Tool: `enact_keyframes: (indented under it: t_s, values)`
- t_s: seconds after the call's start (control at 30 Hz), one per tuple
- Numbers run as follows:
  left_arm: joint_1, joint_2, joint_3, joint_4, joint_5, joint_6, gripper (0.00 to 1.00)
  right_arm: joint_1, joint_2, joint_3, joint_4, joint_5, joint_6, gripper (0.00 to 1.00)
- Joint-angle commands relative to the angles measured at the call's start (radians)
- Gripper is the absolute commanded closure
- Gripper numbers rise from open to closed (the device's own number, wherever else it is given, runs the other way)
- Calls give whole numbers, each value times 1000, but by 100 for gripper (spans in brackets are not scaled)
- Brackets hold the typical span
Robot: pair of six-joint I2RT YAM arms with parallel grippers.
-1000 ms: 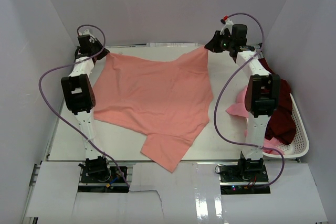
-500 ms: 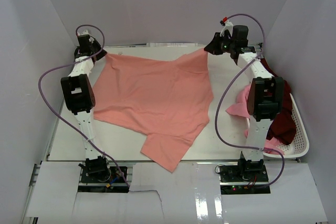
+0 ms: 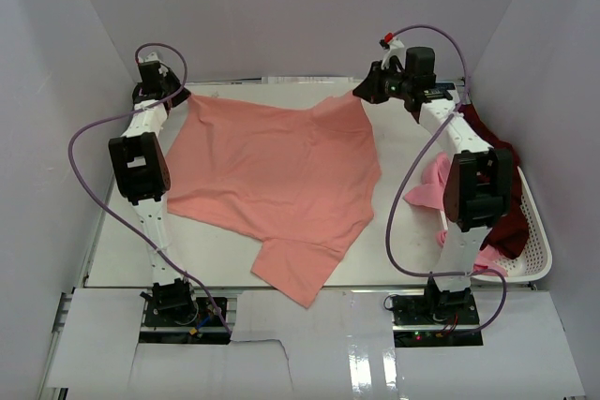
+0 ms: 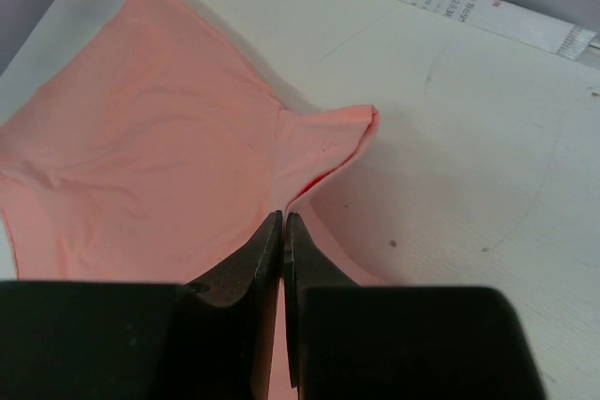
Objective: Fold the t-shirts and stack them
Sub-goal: Fold the flattened tshirt in 1/3 of the way
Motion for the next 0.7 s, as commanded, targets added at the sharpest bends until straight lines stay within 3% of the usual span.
enact_keyframes:
  t_s: [0.0,0.67]
  values:
    - [2,-115,-10,5,-12,14,100,24,-83,-50,19,-7,-22,92]
    - [2,-169,-78,-4,-54,31,100,94,-369,-345,10,30,-44,92]
